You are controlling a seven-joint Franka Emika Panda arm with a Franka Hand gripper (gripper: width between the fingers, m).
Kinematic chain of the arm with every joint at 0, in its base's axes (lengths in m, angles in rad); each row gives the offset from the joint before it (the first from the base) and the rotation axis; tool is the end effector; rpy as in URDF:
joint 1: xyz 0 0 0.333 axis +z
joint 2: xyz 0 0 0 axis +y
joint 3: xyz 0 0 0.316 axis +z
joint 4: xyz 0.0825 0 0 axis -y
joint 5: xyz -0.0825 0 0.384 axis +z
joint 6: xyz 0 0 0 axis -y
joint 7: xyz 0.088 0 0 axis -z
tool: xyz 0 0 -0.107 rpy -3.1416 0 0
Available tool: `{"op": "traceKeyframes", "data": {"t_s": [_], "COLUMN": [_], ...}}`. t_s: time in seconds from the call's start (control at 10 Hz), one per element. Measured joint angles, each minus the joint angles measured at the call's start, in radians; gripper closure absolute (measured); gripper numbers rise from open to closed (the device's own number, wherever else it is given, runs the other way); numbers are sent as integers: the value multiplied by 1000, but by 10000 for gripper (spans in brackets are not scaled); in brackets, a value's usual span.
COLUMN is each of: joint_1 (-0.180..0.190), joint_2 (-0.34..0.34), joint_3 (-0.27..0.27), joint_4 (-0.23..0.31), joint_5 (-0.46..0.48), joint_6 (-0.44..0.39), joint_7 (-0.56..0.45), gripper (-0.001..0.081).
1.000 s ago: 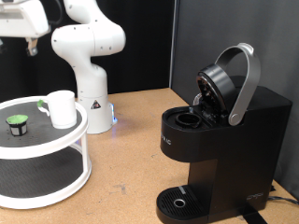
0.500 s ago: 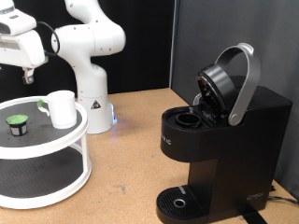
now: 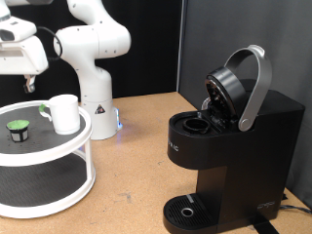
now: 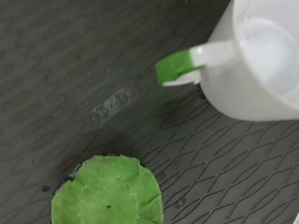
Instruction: Make a cup of coffee with the keurig machine
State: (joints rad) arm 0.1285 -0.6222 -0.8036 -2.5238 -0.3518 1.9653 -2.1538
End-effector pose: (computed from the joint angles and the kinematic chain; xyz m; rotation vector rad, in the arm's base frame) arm 0.2941 -0.2632 0.4142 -1.9589 -2.3444 -0.1510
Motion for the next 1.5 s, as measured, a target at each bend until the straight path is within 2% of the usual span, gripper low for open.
{"op": "traceKeyframes", "data": {"t_s": [0.3, 0.8, 1.1, 1.5], "joint_1": [-1, -1, -1, -1], "joint_2": [41, 141, 180, 199], "joint_3": [-22, -50, -57, -65], "joint_4": [-48, -99, -126, -149], "joint_5": [-38, -43, -43, -43], "joint_6": [91, 243, 293, 338], "joint_7": [3, 2, -5, -13], "gripper": [3, 3, 3, 3]}}
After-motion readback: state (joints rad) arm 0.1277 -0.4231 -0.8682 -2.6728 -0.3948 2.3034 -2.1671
